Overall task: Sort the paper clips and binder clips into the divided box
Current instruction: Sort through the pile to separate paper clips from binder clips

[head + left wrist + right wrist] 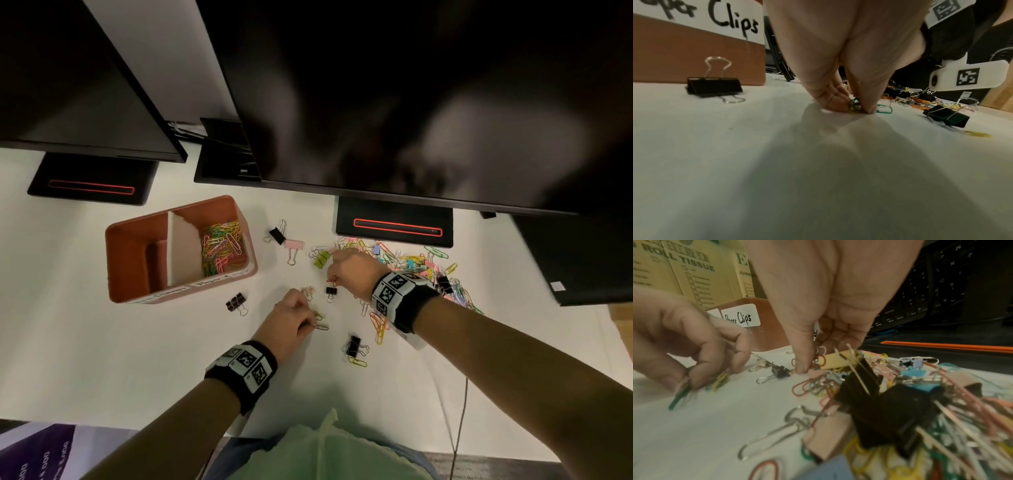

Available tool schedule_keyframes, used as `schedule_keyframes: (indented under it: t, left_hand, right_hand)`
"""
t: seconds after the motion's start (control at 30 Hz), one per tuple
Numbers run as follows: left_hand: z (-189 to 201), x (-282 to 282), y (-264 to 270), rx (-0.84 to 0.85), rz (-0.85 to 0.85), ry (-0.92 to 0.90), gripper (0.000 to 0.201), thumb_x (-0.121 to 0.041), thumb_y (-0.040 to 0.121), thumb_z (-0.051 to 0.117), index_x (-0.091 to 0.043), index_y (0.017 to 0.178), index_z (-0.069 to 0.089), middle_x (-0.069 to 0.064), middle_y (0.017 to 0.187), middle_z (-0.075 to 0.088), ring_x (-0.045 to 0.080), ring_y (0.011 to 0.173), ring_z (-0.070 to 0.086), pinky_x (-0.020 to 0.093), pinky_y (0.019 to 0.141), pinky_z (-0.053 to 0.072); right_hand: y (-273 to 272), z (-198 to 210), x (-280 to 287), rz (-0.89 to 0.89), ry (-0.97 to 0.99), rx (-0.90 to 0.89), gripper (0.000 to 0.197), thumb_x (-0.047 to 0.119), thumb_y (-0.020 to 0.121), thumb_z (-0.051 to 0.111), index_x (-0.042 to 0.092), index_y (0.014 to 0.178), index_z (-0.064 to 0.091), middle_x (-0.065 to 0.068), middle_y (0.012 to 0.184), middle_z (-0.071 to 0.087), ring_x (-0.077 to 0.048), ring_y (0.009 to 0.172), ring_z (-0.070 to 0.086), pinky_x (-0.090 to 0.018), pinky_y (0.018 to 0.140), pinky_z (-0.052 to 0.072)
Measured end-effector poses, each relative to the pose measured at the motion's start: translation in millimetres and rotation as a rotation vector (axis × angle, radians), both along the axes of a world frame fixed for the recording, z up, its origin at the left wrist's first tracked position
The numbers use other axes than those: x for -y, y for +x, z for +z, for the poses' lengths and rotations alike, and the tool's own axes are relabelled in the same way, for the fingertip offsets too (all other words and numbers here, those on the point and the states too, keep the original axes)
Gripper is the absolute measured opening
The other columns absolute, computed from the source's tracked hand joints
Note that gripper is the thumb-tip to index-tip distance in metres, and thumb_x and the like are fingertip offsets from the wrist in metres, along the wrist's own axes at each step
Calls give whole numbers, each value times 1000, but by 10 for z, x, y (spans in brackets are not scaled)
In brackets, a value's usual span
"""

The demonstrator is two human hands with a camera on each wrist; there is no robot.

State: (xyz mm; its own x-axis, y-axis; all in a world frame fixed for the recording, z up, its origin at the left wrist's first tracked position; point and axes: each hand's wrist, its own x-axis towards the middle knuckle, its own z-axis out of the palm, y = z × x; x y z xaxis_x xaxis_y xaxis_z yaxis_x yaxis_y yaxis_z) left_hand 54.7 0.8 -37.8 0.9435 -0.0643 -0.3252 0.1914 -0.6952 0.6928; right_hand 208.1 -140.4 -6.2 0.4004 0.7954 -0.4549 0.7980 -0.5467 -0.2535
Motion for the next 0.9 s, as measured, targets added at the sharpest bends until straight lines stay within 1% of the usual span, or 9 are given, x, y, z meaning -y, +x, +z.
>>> schedule_keyframes:
  t: [0.13, 0.23, 0.3, 0.43, 0.53, 0.63, 0.77, 0.83, 0.9]
  left_hand:
    - [-34, 2, -34, 21, -7, 15, 7, -15, 82, 65, -9, 79, 67, 1, 114, 46, 15, 94, 49, 20, 87, 38]
    - [-35, 31, -13, 65, -62, 58, 6, -14, 81, 66, -9, 79, 68, 5, 117, 53, 21, 99, 50, 24, 86, 38]
    - [-21, 46, 20, 113, -97, 93, 7, -14, 82, 63, -9, 77, 67, 5, 110, 60, 24, 94, 52, 26, 81, 40]
    - [14, 20, 82, 176, -124, 124, 25, -26, 83, 42, -9, 74, 59, 6, 82, 62, 26, 78, 54, 31, 71, 45]
    - [52, -12, 114, 117, -103, 120, 9, -12, 84, 56, -7, 76, 57, 9, 80, 59, 26, 75, 51, 37, 71, 48]
    - [65, -17, 98, 80, -69, 102, 4, -10, 86, 57, -7, 84, 55, 9, 81, 56, 21, 75, 45, 33, 71, 44]
    - [70, -51, 59, 46, -51, 61, 6, -10, 85, 58, -5, 88, 61, 11, 85, 60, 26, 81, 53, 34, 74, 45]
    - [167, -83, 40, 47, -20, 21, 6, -8, 85, 60, -7, 89, 62, 8, 85, 60, 22, 81, 53, 32, 73, 43]
    - [362, -166, 41, 102, 37, -20, 6, -9, 85, 61, -10, 90, 63, 3, 85, 61, 16, 79, 55, 27, 73, 45]
  right_hand:
    - [4, -23, -9, 17, 8, -34, 21, 15, 92, 51, 8, 105, 66, -9, 113, 54, -27, 103, 53, -35, 89, 46]
    - [20, 5, 2, 20, -3, -65, 19, 16, 93, 50, 12, 104, 65, -6, 108, 61, -25, 105, 54, -37, 92, 45]
    - [28, 26, 16, -29, -3, -108, 19, 18, 93, 51, 15, 106, 64, -6, 109, 61, -24, 107, 53, -34, 93, 44]
    - [35, 34, 8, -116, -19, -163, 19, 20, 92, 53, 16, 106, 65, -5, 112, 60, -23, 108, 52, -33, 93, 42]
    - [37, 55, -6, -105, -49, -160, 20, 20, 93, 51, 15, 106, 66, -5, 111, 60, -23, 107, 52, -34, 95, 42]
    - [65, 114, 14, -152, 35, -175, 19, 19, 92, 52, 12, 102, 67, -6, 108, 59, -23, 104, 53, -34, 93, 44]
    - [121, 282, 38, -248, 251, -150, 16, 18, 89, 58, 11, 100, 68, -5, 102, 64, -19, 98, 57, -27, 90, 45]
    - [135, 411, -13, -286, 331, -141, 17, 19, 89, 60, 11, 101, 69, -5, 101, 65, -17, 95, 58, -23, 86, 45]
    - [131, 526, -128, -290, 405, -134, 16, 19, 87, 62, 10, 98, 70, -6, 98, 67, -17, 91, 60, -26, 85, 48]
